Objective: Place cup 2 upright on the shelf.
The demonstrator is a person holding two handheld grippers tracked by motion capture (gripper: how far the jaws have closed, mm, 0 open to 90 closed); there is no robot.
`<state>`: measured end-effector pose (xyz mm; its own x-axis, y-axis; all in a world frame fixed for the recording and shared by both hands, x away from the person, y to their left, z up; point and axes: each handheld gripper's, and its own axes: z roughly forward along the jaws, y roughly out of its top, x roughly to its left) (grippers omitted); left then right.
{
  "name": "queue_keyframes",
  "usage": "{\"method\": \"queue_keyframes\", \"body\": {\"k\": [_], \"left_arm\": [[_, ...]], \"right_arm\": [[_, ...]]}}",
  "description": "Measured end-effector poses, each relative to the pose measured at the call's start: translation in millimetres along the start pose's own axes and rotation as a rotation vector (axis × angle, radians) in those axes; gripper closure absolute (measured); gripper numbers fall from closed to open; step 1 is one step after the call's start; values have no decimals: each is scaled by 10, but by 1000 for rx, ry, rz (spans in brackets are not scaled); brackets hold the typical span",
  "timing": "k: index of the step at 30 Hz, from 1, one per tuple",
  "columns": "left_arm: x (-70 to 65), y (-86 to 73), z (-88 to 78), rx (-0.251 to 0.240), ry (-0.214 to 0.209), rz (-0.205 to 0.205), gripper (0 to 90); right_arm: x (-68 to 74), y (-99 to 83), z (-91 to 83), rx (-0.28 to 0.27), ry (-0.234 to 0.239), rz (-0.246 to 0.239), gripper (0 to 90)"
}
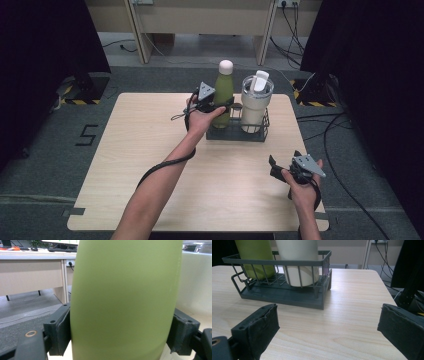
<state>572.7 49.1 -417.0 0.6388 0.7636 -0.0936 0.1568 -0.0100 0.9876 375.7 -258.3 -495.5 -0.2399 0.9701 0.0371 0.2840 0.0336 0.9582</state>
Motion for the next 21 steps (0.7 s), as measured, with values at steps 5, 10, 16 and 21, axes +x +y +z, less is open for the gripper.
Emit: {"method": "queue_keyframes", "body": {"k": [5, 10, 16, 21], "left_arm": [[-4, 1, 10, 8, -28, 10, 187], [6, 11, 19, 21, -19, -1, 133], [-18, 11, 14, 29, -12, 10, 83], [-39, 27, -5, 26, -13, 28, 80]], "right_arm": [[9, 2, -1, 0, 3, -1, 30], [14, 1, 2, 3, 1, -6, 30], [22, -4, 11, 7, 4, -11, 30], [18, -1, 8, 7, 4, -11, 31]]}}
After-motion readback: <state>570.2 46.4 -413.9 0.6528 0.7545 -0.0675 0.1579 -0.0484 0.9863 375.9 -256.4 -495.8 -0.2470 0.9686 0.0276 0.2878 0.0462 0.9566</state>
